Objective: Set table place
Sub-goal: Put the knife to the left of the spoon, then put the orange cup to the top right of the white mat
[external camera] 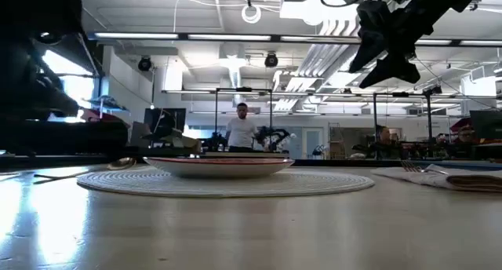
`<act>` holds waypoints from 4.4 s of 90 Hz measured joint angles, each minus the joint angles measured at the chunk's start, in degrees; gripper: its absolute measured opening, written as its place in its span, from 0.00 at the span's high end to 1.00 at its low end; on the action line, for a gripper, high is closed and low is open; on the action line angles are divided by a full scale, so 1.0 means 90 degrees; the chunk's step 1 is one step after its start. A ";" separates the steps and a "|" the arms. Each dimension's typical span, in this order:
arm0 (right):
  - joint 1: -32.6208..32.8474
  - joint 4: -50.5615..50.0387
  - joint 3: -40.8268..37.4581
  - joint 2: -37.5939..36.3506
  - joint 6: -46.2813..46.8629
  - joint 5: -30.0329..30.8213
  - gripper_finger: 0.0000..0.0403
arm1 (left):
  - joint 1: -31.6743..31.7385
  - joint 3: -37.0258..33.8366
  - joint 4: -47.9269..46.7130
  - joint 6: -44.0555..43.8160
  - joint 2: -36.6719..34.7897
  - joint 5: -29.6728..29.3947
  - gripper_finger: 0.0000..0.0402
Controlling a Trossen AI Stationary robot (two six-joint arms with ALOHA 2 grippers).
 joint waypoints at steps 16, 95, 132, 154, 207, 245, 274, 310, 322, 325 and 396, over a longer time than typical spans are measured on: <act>0.0000 0.0062 0.0000 0.0000 0.0068 -0.0105 0.55 | 0.0700 0.0000 -0.0035 0.0888 0.0000 -0.0411 1.00; 0.0019 0.0131 0.0002 -0.0002 0.0551 -0.0493 0.55 | 0.3382 -0.0035 0.0696 0.4245 0.0038 -0.1879 1.00; 0.0019 0.0129 0.0000 -0.0002 0.0596 -0.0469 0.55 | 0.3406 0.0770 -0.0471 0.5592 0.0049 -0.1872 1.00; 0.0024 -0.0100 0.0086 -0.0007 -0.0143 -0.1666 0.55 | 0.3376 0.1294 -0.0588 0.6191 -0.0013 -0.1689 1.00; 0.4745 -0.2146 0.1245 0.0114 -0.0152 -0.1873 0.55 | 0.3010 0.2271 -0.0453 0.7086 -0.0243 -0.2311 1.00; 0.6229 -0.1318 0.0602 0.1764 0.0169 -0.1368 0.55 | 0.3010 0.2271 -0.0458 0.7629 -0.0245 -0.2207 1.00; 0.6244 -0.1177 0.0604 0.2614 0.0286 -0.1620 0.71 | 0.3032 0.2271 -0.0468 0.7806 -0.0245 -0.2222 1.00; 0.5160 -0.2399 0.1222 0.1550 0.0879 -0.1688 1.00 | 0.3021 0.2271 -0.0473 0.7653 -0.0248 -0.2206 1.00; 0.4105 -0.3391 0.1798 0.1002 0.0450 -0.1413 1.00 | 0.3020 0.2271 -0.0470 0.7622 -0.0248 -0.2215 1.00; 0.3801 -0.3569 0.1923 0.0920 0.0270 -0.1371 1.00 | 0.3020 0.2271 -0.0470 0.7620 -0.0248 -0.2226 1.00; 0.5041 -0.1794 0.2157 0.1230 -0.1173 -0.2391 0.84 | 0.3022 0.2271 -0.0471 0.7622 -0.0250 -0.2207 1.00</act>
